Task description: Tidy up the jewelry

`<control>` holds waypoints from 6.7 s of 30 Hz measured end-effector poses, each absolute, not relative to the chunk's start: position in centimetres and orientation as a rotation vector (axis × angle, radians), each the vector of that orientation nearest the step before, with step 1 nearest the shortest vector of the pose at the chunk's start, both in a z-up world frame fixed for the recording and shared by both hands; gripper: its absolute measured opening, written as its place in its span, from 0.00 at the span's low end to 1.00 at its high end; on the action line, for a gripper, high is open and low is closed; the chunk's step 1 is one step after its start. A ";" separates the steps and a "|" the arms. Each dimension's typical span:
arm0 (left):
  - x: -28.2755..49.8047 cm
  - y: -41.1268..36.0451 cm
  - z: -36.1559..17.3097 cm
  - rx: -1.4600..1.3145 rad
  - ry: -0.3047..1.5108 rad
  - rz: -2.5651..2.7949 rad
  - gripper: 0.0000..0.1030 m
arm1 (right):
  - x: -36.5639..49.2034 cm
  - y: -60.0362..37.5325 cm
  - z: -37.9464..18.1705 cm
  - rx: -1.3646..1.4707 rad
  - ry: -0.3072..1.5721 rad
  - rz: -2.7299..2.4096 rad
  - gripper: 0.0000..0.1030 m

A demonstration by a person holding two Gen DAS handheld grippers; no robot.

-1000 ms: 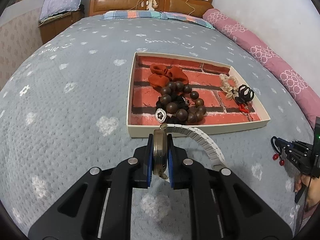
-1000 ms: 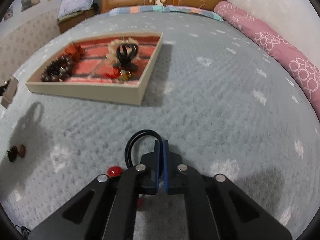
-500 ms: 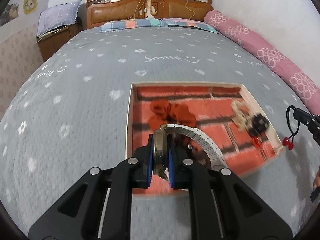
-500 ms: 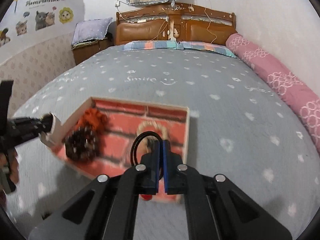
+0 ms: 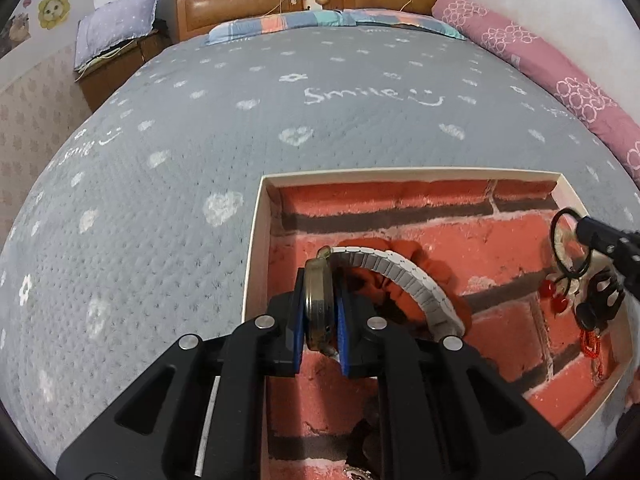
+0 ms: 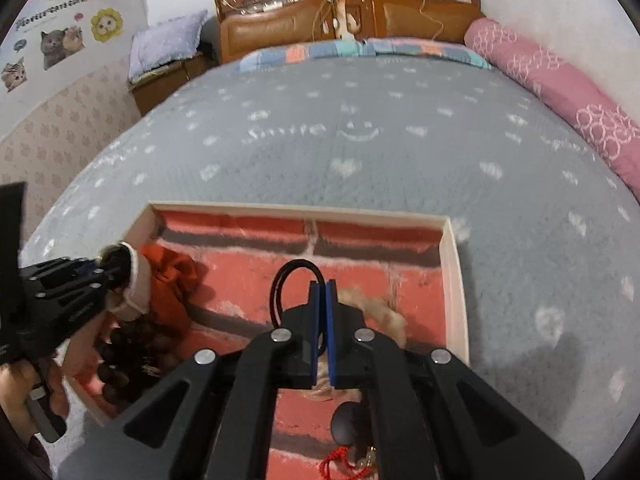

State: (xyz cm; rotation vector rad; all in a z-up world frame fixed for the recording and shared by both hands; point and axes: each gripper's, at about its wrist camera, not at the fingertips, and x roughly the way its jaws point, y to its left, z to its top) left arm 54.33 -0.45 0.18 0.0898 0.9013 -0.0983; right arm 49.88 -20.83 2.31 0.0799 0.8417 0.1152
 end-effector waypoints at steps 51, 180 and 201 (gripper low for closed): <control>18.6 3.8 -0.9 -0.028 0.816 -0.105 0.95 | 10.3 -21.4 2.4 0.017 0.724 0.068 0.96; 23.0 4.8 6.6 -0.041 0.521 -0.121 0.95 | 21.3 -24.0 7.1 0.094 0.604 0.076 0.83; 8.0 3.8 3.3 -0.042 0.438 -0.040 0.95 | 5.7 -24.1 5.0 0.061 0.403 -0.026 0.96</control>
